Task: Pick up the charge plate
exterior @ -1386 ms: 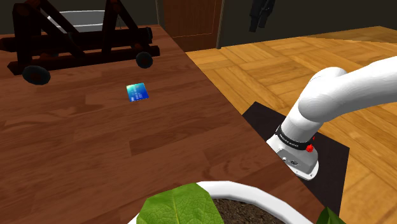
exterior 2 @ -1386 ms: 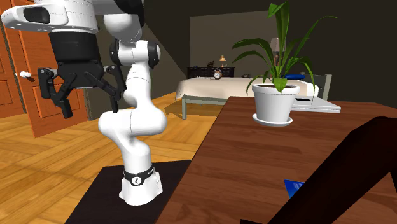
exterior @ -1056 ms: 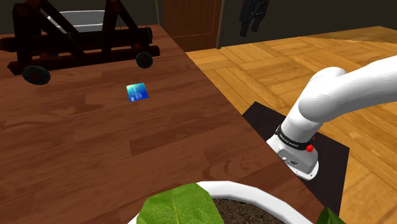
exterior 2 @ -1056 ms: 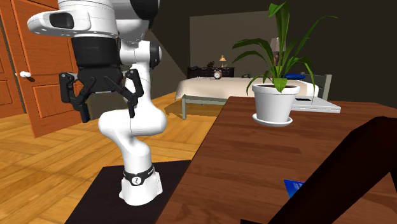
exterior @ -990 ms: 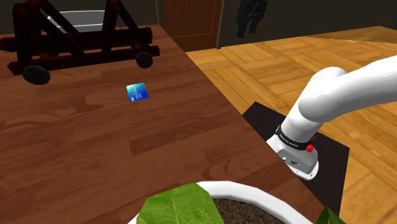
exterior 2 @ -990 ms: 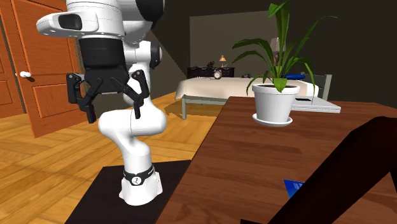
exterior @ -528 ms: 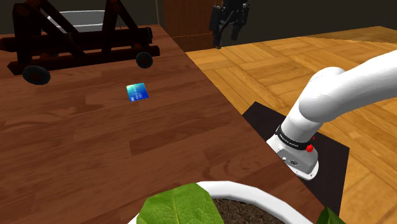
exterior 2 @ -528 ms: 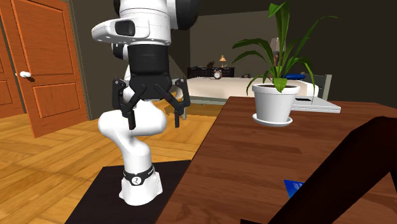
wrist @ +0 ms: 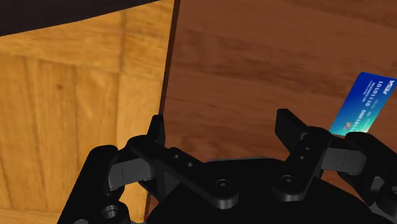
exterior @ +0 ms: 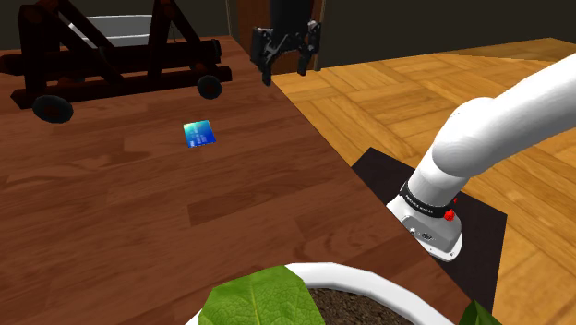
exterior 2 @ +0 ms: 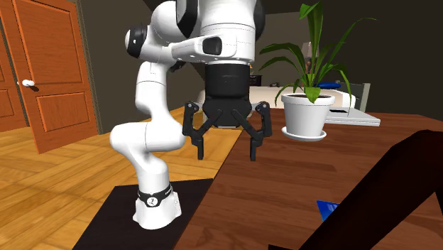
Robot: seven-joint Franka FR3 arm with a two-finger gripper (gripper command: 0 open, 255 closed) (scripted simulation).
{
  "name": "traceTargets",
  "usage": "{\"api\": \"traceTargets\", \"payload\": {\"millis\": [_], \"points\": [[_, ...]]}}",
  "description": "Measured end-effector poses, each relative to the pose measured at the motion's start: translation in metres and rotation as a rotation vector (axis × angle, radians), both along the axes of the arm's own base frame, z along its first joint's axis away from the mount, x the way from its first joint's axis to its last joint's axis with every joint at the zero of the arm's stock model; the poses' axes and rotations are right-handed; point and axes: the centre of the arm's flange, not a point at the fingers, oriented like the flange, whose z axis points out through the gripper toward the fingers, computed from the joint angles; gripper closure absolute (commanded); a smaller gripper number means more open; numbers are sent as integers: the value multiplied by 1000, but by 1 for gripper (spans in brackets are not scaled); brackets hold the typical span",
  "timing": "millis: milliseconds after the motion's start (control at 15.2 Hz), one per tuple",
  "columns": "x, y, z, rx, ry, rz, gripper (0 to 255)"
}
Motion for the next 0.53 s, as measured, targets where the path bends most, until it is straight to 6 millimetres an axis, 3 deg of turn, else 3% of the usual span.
{"api": "traceTargets", "payload": {"millis": [528], "points": [[48,92,-21,-28,-34,-120,0]]}}
